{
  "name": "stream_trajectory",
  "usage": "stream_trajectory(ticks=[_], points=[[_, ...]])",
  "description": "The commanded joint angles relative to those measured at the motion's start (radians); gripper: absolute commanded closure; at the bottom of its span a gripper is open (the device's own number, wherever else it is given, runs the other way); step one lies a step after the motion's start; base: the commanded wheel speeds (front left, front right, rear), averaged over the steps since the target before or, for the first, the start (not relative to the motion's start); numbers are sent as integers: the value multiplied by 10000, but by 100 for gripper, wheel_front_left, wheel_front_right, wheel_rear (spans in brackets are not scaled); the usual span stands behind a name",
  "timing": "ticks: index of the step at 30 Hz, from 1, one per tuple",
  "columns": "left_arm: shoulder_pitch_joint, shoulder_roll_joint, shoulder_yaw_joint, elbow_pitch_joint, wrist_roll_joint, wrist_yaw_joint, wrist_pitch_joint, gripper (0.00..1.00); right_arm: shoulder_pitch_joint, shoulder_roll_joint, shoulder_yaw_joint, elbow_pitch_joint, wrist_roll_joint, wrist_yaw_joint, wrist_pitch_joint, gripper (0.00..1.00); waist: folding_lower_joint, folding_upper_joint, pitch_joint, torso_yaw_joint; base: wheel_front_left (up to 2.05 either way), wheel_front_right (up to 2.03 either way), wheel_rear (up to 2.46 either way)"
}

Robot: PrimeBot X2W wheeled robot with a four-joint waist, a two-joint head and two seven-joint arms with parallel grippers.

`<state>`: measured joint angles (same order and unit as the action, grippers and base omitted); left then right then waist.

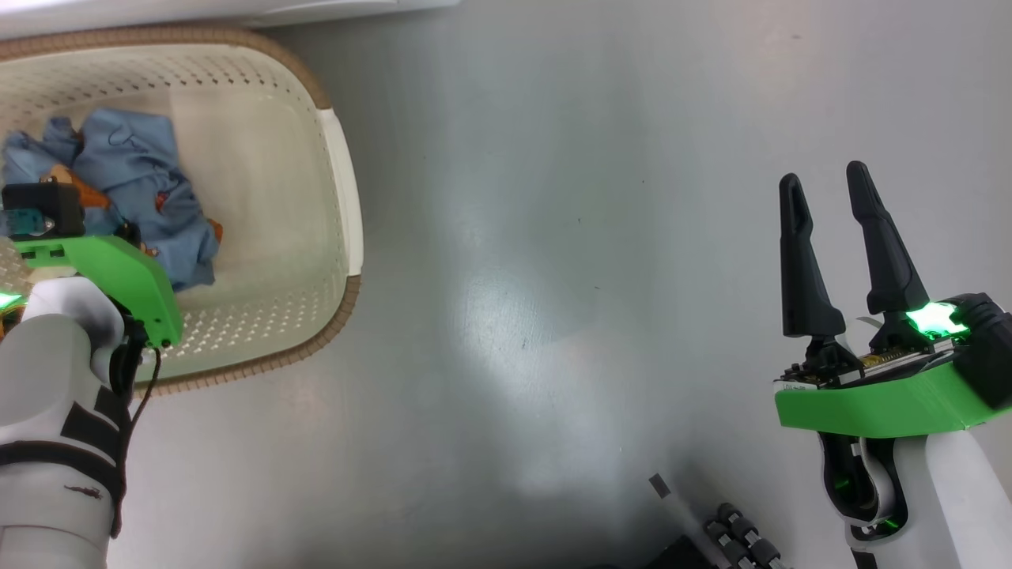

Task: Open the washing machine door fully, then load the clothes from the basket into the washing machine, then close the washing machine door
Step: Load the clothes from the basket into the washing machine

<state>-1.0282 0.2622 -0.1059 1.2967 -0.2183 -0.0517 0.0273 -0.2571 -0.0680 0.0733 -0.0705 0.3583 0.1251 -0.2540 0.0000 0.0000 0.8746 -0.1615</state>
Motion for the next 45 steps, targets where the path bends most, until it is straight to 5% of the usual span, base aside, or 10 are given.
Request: stream_trajectory(ticks=[1,14,29,45], points=[[236,395,103,-60,-78,57,-150,100,214,-72,255,-231,-120,56,-78,0,0,0,-161,-10,0,0,0],[385,116,258,-60,-555,-157,-1144,100,207,-104,126,-145,-76,56,-78,0,0,0,-843,174,0,0,0],[1611,-57,496,-204,-1305,-717,-2820,100,185,-210,94,624,93,56,-78,0,0,0,-3172,551,0,0,0],[4212,-282,603,-3418,-1738,-788,-2889,100,925,-689,119,1390,270,56,-78,0,0,0,-5537,940,0,0,0]])
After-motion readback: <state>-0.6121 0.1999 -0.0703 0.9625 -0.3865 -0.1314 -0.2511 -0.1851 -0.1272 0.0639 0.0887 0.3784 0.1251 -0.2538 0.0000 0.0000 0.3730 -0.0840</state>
